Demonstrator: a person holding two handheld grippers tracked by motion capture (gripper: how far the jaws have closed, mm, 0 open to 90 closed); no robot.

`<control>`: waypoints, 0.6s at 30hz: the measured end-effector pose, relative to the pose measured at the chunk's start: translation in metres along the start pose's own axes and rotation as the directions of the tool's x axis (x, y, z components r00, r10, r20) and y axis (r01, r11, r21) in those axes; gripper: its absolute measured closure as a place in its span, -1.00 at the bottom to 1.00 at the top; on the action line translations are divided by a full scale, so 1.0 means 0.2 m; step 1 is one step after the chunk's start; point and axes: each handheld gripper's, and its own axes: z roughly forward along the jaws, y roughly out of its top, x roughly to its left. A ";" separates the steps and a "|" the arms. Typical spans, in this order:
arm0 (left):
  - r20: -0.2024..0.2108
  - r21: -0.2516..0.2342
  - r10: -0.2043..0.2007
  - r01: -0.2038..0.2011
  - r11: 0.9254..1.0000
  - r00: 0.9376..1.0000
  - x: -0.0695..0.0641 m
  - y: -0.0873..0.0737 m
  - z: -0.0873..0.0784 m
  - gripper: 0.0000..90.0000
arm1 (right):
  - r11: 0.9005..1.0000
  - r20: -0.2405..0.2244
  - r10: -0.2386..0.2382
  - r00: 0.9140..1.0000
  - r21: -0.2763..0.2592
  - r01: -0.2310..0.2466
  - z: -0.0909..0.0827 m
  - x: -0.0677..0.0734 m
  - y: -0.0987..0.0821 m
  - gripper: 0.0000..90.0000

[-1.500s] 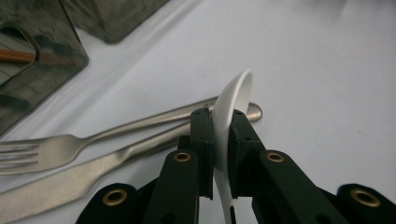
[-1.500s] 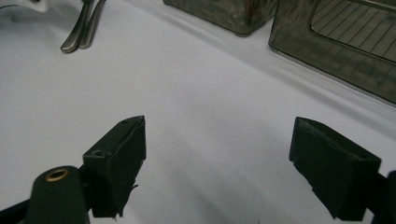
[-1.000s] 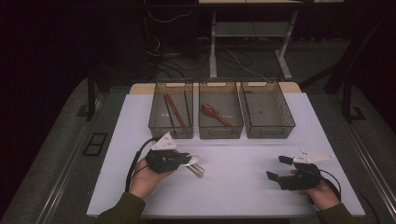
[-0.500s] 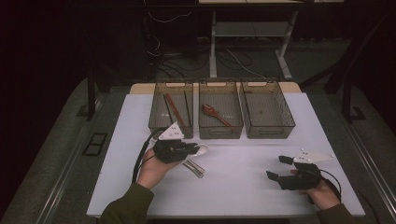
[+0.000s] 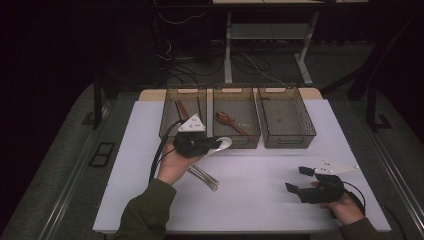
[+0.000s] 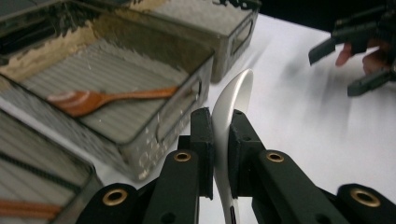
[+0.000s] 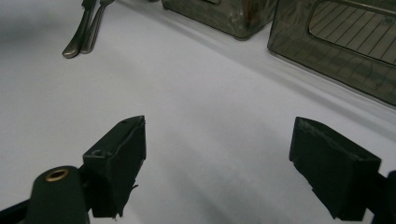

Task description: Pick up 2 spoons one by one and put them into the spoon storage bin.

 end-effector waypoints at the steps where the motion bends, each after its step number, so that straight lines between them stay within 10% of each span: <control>1: 0.001 -0.003 0.003 -0.003 1.000 1.000 0.01 0.01 0.01 0.82 | 1.000 -0.002 0.003 1.000 0.002 -0.003 0.00 0.00 0.00 -0.60; 18: -0.041 -0.053 -0.005 0.003 0.999 0.999 0.18 0.21 0.18 0.82 | 1.000 -0.004 0.017 1.000 -0.005 -0.017 -0.01 0.00 0.00 -0.60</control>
